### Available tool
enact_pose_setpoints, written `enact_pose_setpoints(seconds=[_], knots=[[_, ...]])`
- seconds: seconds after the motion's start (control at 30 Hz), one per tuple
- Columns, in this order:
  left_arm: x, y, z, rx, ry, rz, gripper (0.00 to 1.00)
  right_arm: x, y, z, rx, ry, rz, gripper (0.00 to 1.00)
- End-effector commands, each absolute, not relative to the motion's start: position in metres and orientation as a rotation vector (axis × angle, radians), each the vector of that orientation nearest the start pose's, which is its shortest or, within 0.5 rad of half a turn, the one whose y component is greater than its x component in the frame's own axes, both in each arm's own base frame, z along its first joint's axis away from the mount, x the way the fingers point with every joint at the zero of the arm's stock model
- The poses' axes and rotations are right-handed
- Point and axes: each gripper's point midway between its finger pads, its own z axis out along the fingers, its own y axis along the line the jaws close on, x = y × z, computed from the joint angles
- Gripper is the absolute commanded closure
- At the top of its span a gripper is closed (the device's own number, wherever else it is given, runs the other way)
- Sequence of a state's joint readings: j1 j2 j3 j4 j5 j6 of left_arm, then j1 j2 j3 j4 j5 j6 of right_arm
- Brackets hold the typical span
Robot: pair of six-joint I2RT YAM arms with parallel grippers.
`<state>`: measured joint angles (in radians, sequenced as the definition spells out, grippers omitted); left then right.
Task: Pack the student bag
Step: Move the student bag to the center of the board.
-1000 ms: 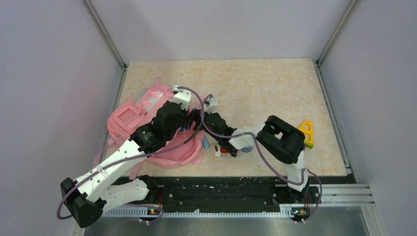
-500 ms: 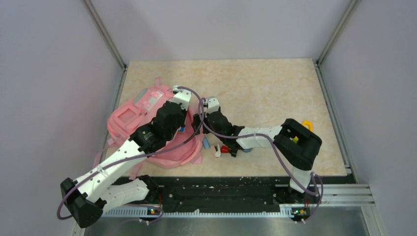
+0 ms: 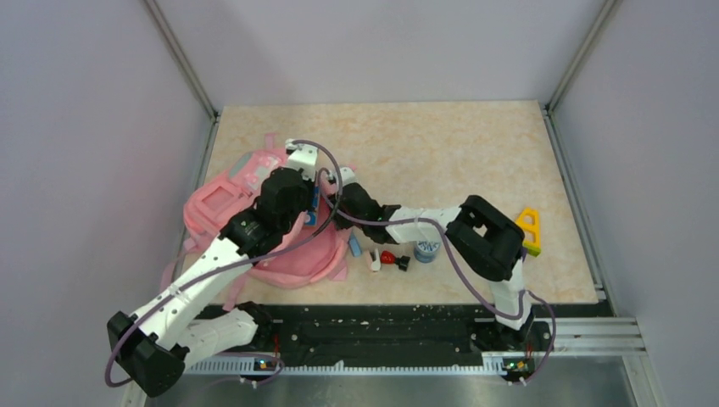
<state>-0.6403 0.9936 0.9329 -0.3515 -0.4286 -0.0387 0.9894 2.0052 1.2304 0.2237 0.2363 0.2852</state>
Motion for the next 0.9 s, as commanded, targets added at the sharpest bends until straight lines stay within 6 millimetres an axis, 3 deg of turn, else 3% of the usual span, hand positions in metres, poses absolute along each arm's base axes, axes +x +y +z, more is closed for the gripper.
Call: enact_pose_setpoints(seconds=[0.0,0.07,0.13,0.33,0.43,0.6,0.63,0.77,0.8,0.87], knots=[[0.325,-0.144,0.290,0.210,1.786,-0.126,1.00,0.351,0.437,0.106,-0.535,2.022,0.574,0.76],[0.332,-0.152,0.299,0.229,1.766,-0.148,1.00,0.364,0.424,0.126,-0.493,2.002,0.568,0.92],[0.341,-0.165,0.304,0.253,1.771,-0.172,1.00,0.375,0.410,0.147,-0.451,1.982,0.570,1.00],[0.377,-0.212,0.310,0.244,1.788,-0.317,1.00,0.417,0.360,0.191,-0.410,1.973,0.582,1.00],[0.397,-0.234,0.303,0.219,1.789,-0.380,1.00,0.433,0.341,0.194,-0.445,2.009,0.603,1.00],[0.416,-0.250,0.288,0.251,1.816,-0.381,0.97,0.460,0.318,0.186,-0.424,2.038,0.580,1.00],[0.415,-0.251,0.287,0.260,1.817,-0.383,0.86,0.466,0.314,0.185,-0.414,2.039,0.569,1.00],[0.391,-0.252,0.287,0.360,1.791,-0.439,0.26,0.486,0.300,0.174,-0.353,2.054,0.547,1.00],[0.382,-0.250,0.289,0.365,1.784,-0.457,0.18,0.491,0.297,0.170,-0.339,2.059,0.543,1.00],[0.361,-0.241,0.286,0.349,1.793,-0.492,0.15,0.500,0.291,0.162,-0.317,2.078,0.529,1.00]])
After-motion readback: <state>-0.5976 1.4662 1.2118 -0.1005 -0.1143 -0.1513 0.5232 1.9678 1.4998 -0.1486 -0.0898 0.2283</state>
